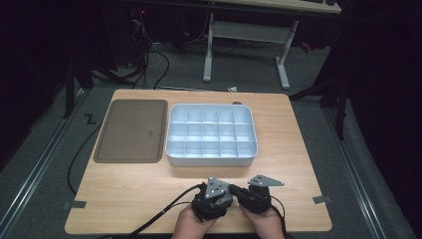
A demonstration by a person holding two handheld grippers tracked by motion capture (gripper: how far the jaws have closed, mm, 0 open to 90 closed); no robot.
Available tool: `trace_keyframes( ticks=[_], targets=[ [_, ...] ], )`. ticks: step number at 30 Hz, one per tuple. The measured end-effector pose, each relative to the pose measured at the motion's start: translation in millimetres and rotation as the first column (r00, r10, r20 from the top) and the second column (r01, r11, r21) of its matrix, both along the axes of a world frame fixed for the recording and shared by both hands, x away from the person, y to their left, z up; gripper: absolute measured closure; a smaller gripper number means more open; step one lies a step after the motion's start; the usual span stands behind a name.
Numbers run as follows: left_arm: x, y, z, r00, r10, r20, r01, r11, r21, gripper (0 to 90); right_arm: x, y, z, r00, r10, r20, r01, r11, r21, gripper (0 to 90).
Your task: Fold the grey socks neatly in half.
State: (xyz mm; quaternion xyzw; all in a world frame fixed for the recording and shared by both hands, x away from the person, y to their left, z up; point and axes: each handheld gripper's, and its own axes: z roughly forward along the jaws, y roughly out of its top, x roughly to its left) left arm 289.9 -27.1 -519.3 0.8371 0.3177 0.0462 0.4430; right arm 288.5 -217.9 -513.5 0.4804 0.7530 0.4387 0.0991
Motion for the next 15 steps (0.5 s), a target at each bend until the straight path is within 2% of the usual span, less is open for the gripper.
trace_keyframes(
  ticks=[4,6,7,10,11,12,13,14,15],
  targets=[
    [-3.2,4.1,3.0,0.9999,-0.010,0.011,0.010,0.9999,-0.010,56.3,5.2,-2.7,-7.5,0.9996,0.001,-0.028,-0.001,1.000,-0.010,87.2],
    [-7.0,10.5,7.0,0.9998,-0.007,0.019,0.007,0.9996,-0.028,55.3,6.0,-1.9,-10.4,0.9994,0.005,-0.034,-0.006,1.000,-0.024,87.2],
    [-9.9,18.4,11.0,0.9995,-0.003,0.031,0.005,0.9986,-0.053,55.2,6.0,-1.6,-10.8,0.9994,0.003,-0.036,-0.004,1.000,-0.026,87.2],
    [-13.0,34.9,16.9,0.9969,0.037,0.069,-0.030,0.9948,-0.097,60.5,6.1,-0.9,-11.2,0.9994,0.005,-0.035,-0.006,0.999,-0.032,87.1],
    [-12.3,43.3,18.1,0.9936,0.070,0.088,-0.060,0.9913,-0.117,62.4,6.2,-0.9,-11.3,0.9993,0.005,-0.036,-0.007,0.999,-0.035,87.1],
    [-10.0,49.1,17.5,0.9911,0.096,0.092,-0.084,0.9886,-0.125,68.3,6.5,-0.4,-11.8,0.9994,0.006,-0.033,-0.007,0.999,-0.039,86.9],
    [-2.3,57.3,13.6,0.9893,0.133,0.060,-0.124,0.9833,-0.133,69.6,6.5,-0.2,-11.8,0.9994,0.004,-0.036,-0.005,0.999,-0.038,86.9],
    [2.5,60.0,10.3,0.9888,0.145,0.037,-0.139,0.9813,-0.133,70.4,6.6,-0.1,-11.9,0.9994,0.003,-0.036,-0.005,0.999,-0.040,86.8],
    [5.3,60.6,7.7,0.9873,0.155,0.033,-0.150,0.9808,-0.125,70.7,6.8,0.0,-12.0,0.9994,0.006,-0.033,-0.007,0.999,-0.042,86.8]
  ],
)
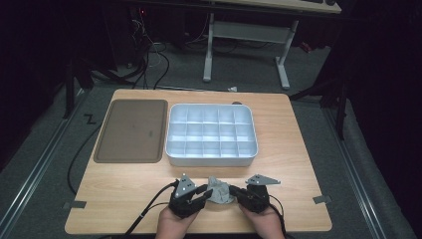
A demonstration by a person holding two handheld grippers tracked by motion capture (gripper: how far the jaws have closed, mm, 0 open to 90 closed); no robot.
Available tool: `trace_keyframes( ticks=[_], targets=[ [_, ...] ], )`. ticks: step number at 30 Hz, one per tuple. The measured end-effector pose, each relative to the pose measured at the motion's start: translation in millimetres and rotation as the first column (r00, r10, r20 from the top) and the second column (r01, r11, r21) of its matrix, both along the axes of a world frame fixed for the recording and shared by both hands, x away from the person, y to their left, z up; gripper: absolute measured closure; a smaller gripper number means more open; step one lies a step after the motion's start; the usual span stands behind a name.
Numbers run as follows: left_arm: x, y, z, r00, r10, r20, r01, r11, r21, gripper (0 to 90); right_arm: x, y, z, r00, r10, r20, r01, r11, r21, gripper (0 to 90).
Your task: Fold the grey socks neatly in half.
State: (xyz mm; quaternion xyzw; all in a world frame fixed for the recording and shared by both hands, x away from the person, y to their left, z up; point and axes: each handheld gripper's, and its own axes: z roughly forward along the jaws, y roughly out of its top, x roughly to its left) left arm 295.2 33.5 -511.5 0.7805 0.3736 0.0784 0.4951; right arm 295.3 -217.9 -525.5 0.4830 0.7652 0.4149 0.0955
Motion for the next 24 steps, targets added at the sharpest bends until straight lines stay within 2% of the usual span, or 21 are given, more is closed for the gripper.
trace_keyframes(
  ticks=[1,2,3,5,6,8,11,13,14,16,17,18,21,22,24],
  targets=[
    [0.0,0.0,0.0,1.0000,0.000,0.000,0.000,1.0000,0.000,72.0,0.0,0.3,-0.1,1.0000,-0.001,0.001,0.001,1.000,-0.002,86.8],
    [4.2,-2.0,-5.7,0.9999,-0.007,-0.011,0.008,0.9997,0.024,73.1,-0.2,0.9,-0.3,1.0000,-0.004,0.000,0.004,1.000,-0.005,86.8],
    [4.2,-5.5,-7.9,0.9998,-0.015,-0.014,0.016,0.9995,0.028,74.1,-0.1,1.1,-0.5,1.0000,-0.004,0.000,0.004,1.000,-0.005,86.8],
    [3.2,-7.9,-8.1,0.9995,-0.031,-0.010,0.031,0.9990,0.030,76.8,0.0,1.4,-0.9,1.0000,-0.003,-0.002,0.003,1.000,-0.005,86.8],
    [1.2,-12.5,-7.4,0.9990,-0.045,0.007,0.044,0.9983,0.038,76.8,0.2,1.5,-1.0,1.0000,-0.001,0.000,0.001,1.000,-0.008,86.9],
    [0.5,-17.7,-6.3,0.9981,-0.059,0.017,0.058,0.9973,0.044,77.9,0.6,2.2,-1.5,1.0000,-0.003,-0.003,0.003,1.000,-0.012,86.9],
    [1.0,-25.5,-8.3,0.9969,-0.077,0.017,0.075,0.9942,0.077,78.0,1.2,3.3,-2.2,1.0000,-0.001,0.002,0.001,1.000,-0.012,86.9],
    [1.3,-29.5,-11.3,0.9964,-0.084,0.008,0.083,0.9911,0.104,77.9,1.5,3.8,-1.8,1.0000,-0.003,0.003,0.003,1.000,-0.013,85.4],
    [1.8,-31.8,-14.7,0.9961,-0.088,-0.009,0.088,0.9885,0.122,77.9,1.5,3.4,-0.8,1.0000,-0.007,0.005,0.007,1.000,-0.013,83.8],
    [1.3,-32.9,-17.0,0.9962,-0.087,-0.010,0.087,0.9870,0.135,77.7,-0.2,0.3,4.9,0.9994,-0.024,0.025,0.024,1.000,0.004,79.8],
    [1.3,-32.9,-17.0,0.9962,-0.087,-0.010,0.087,0.9870,0.135,77.6,-0.2,0.3,4.9,0.9994,-0.024,0.025,0.024,1.000,0.004,79.8],
    [0.5,-33.5,-18.2,0.9962,-0.086,-0.005,0.086,0.9866,0.139,77.5,-4.4,-2.3,13.3,0.9978,-0.029,0.060,0.027,0.999,0.031,76.0],
    [0.4,-33.5,-18.9,0.9964,-0.085,-0.005,0.085,0.9871,0.136,77.3,-8.3,-0.4,17.1,0.9973,-0.016,0.072,0.013,0.999,0.044,73.1],
    [0.9,-33.4,-19.1,0.9964,-0.084,-0.006,0.085,0.9872,0.135,77.1,-10.9,4.9,15.5,0.9978,0.002,0.066,-0.005,0.999,0.032,69.4],
    [0.9,-33.6,-19.1,0.9964,-0.085,-0.005,0.085,0.9871,0.136,76.5,-11.5,10.1,9.7,0.9985,0.008,0.053,-0.008,1.000,-0.004,68.4]
  ],
)
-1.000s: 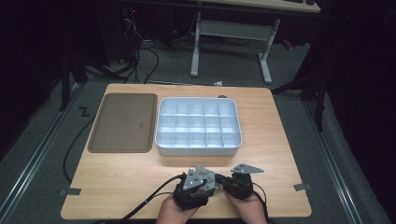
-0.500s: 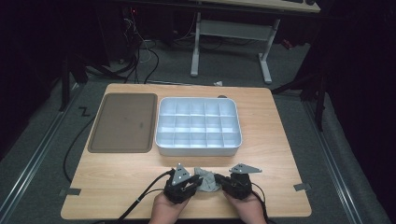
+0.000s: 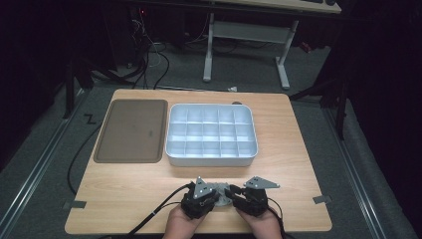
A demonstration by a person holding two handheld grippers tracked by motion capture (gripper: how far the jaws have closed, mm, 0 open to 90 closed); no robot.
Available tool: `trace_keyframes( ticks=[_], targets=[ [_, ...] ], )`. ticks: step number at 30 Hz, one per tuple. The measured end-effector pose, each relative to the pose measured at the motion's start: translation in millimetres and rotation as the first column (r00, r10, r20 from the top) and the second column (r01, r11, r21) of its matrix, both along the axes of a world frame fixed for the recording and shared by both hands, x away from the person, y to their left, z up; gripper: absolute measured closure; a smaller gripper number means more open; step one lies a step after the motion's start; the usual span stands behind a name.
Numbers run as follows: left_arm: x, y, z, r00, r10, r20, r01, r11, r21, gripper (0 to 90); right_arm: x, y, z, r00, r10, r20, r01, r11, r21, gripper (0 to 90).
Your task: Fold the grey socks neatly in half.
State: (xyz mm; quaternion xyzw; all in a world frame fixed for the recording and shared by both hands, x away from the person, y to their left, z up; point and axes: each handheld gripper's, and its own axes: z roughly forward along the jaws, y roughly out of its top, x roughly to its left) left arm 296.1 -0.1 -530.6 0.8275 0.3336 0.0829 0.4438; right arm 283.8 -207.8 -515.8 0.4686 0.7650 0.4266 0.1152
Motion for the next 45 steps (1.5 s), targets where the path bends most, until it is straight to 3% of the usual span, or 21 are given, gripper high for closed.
trace_keyframes(
  ticks=[1,2,3,4,7,8,13,19,21,24,26,28,30,32,35,36,37,38,39,40,45],
  targets=[
    [0.0,-0.1,0.0,1.0000,-0.001,0.000,0.001,1.0000,0.001,76.5,0.0,0.0,0.0,1.0000,0.000,0.000,0.000,1.000,0.000,68.4],
    [0.0,-0.1,-0.2,1.0000,-0.002,0.001,0.002,1.0000,0.003,75.7,0.3,2.0,-4.6,0.9999,0.013,-0.005,-0.013,1.000,-0.005,79.9],
    [0.0,-0.1,-0.2,1.0000,-0.002,0.001,0.002,1.0000,0.003,75.3,0.3,2.0,-4.6,0.9999,0.013,-0.005,-0.013,1.000,-0.005,79.9],
    [0.0,0.0,-0.5,1.0000,-0.003,0.003,0.003,1.0000,0.005,74.6,-1.8,0.8,-2.1,0.9996,0.014,0.025,-0.013,1.000,-0.008,88.4],
    [-0.3,-0.2,-0.9,1.0000,-0.003,0.007,0.002,1.0000,0.005,73.1,-2.6,-1.6,3.0,0.9990,0.009,0.043,-0.009,1.000,-0.009,88.9],
    [-0.6,-0.1,-1.2,0.9999,-0.004,0.012,0.004,1.0000,0.008,73.0,-3.7,-0.8,4.9,0.9991,0.005,0.043,-0.003,0.999,-0.048,89.0],
    [-1.5,-0.5,-1.4,0.9998,-0.005,0.019,0.005,0.9999,0.012,72.3,-0.8,-2.7,-1.8,0.9996,-0.015,0.023,0.017,0.995,-0.094,88.9],
    [-2.6,20.5,6.6,0.9973,0.066,-0.032,-0.068,0.9953,-0.069,56.6,2.4,-5.0,-9.3,0.9999,-0.014,0.004,0.015,0.995,-0.099,88.8],
    [0.0,32.0,5.2,0.9888,0.091,-0.118,-0.106,0.9864,-0.126,53.0,1.0,-5.7,-10.5,0.9998,-0.011,0.015,0.013,0.995,-0.104,88.8],
    [4.6,36.1,-3.9,0.9650,0.084,-0.248,-0.134,0.9723,-0.192,50.4,0.3,-5.4,-11.1,0.9998,-0.012,0.018,0.014,0.995,-0.101,88.8],
    [5.7,34.7,-5.8,0.9587,0.074,-0.275,-0.134,0.9686,-0.209,49.5,-0.3,-4.9,-11.1,0.9998,-0.009,0.016,0.011,0.995,-0.101,88.8],
    [8.4,29.6,-8.7,0.9454,0.088,-0.314,-0.165,0.9601,-0.226,49.3,-1.0,-4.4,-10.9,0.9998,-0.003,0.017,0.005,0.994,-0.106,88.8],
    [10.6,27.2,-8.9,0.9411,0.101,-0.323,-0.180,0.9574,-0.226,50.9,-1.3,-4.1,-11.0,0.9999,0.001,0.017,0.001,0.994,-0.105,88.8],
    [11.5,24.8,-8.5,0.9412,0.108,-0.320,-0.183,0.9595,-0.215,52.8,-1.7,-3.8,-11.0,0.9999,0.000,0.015,0.001,0.995,-0.103,88.8],
    [10.2,20.8,-7.1,0.9487,0.133,-0.287,-0.189,0.9660,-0.177,71.8,-1.7,-2.4,-11.0,0.9999,0.004,0.015,-0.003,0.995,-0.105,88.8],
    [8.4,20.2,-4.3,0.9580,0.147,-0.246,-0.189,0.9693,-0.157,74.6,-1.3,-1.7,-11.1,0.9998,0.009,0.020,-0.007,0.994,-0.108,88.8],
    [8.4,20.2,-4.3,0.9580,0.147,-0.246,-0.189,0.9693,-0.157,77.7,-1.2,0.1,-11.0,0.9998,0.009,0.019,-0.007,0.994,-0.109,88.8],
    [7.5,20.1,-0.2,0.9647,0.169,-0.202,-0.198,0.9712,-0.133,79.9,-0.9,2.1,-11.1,0.9996,0.016,0.023,-0.013,0.994,-0.113,88.8],
    [7.5,20.1,-0.2,0.9647,0.169,-0.202,-0.198,0.9712,-0.133,80.6,-0.9,2.1,-11.1,0.9996,0.016,0.023,-0.013,0.994,-0.113,88.8],
    [8.8,20.1,5.1,0.9705,0.191,-0.147,-0.206,0.9739,-0.095,80.9,-0.5,8.6,-10.9,0.9995,0.022,0.024,-0.019,0.993,-0.117,88.8],
    [13.6,21.5,11.7,0.9754,0.201,-0.090,-0.205,0.9783,-0.030,81.5,2.7,22.4,-10.8,0.9987,0.042,0.029,-0.038,0.991,-0.127,88.5]
  ],
)
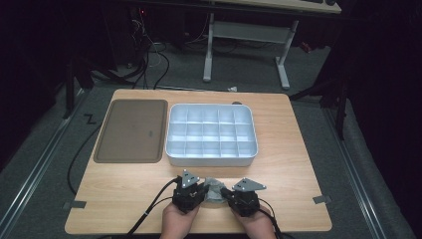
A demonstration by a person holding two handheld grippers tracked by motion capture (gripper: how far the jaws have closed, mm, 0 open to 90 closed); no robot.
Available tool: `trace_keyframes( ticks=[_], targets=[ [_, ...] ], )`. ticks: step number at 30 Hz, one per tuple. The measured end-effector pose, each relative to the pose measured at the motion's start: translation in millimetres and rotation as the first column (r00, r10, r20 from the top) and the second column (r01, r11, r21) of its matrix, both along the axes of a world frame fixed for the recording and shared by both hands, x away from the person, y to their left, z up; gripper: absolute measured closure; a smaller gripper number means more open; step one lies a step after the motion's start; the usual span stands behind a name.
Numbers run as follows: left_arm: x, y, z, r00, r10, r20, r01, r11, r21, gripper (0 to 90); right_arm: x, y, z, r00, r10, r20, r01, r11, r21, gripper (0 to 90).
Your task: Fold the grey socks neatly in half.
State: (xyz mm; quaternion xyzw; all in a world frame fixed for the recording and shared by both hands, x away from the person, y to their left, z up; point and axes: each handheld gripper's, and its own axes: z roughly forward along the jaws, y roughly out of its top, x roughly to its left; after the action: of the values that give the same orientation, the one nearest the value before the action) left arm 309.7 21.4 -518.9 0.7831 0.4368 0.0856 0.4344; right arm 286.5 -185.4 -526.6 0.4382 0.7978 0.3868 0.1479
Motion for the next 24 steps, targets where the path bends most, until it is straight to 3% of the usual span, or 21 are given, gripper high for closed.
trace_keyframes(
  ticks=[4,6,8,9,12,17,20,22,24],
  targets=[
    [2.4,0.2,1.0,0.9998,-0.017,0.003,0.017,0.9992,0.035,81.9,2.1,2.0,0.4,1.0000,0.000,-0.003,0.000,1.000,0.005,88.0],
    [3.4,0.5,0.8,0.9998,-0.021,-0.002,0.021,0.9989,0.043,82.1,2.8,0.3,2.4,1.0000,-0.005,-0.007,0.005,1.000,0.020,82.7],
    [3.7,0.3,1.5,0.9997,-0.024,0.002,0.024,0.9983,0.053,82.2,1.8,-0.9,4.3,0.9999,-0.013,0.006,0.013,1.000,0.022,80.7],
    [3.9,0.3,2.3,0.9996,-0.027,0.004,0.026,0.9980,0.057,82.1,-1.9,-2.0,8.5,0.9993,-0.019,0.033,0.018,0.999,0.028,80.4],
    [4.4,0.9,2.6,0.9995,-0.031,0.000,0.031,0.9975,0.064,82.2,-6.7,-0.3,13.3,0.9977,0.003,0.068,-0.004,1.000,0.026,83.1],
    [5.9,2.5,4.3,0.9993,-0.037,-0.007,0.038,0.9970,0.068,82.2,-5.0,5.1,7.7,0.9985,0.039,0.038,-0.039,0.999,-0.004,87.5],
    [6.1,2.4,7.9,0.9986,-0.051,-0.016,0.052,0.9976,0.047,81.8,-1.7,5.6,0.5,0.9991,0.041,0.008,-0.041,0.999,-0.012,90.0],
    [4.4,5.4,12.0,0.9955,-0.092,-0.020,0.092,0.9956,-0.017,75.8,0.6,3.3,-2.2,0.9995,0.032,-0.006,-0.032,0.999,-0.002,90.0],
    [3.3,6.1,12.6,0.9933,-0.113,-0.023,0.112,0.9931,-0.034,73.0,0.8,2.9,-2.9,0.9996,0.029,-0.008,-0.029,1.000,0.002,90.0]
  ],
)
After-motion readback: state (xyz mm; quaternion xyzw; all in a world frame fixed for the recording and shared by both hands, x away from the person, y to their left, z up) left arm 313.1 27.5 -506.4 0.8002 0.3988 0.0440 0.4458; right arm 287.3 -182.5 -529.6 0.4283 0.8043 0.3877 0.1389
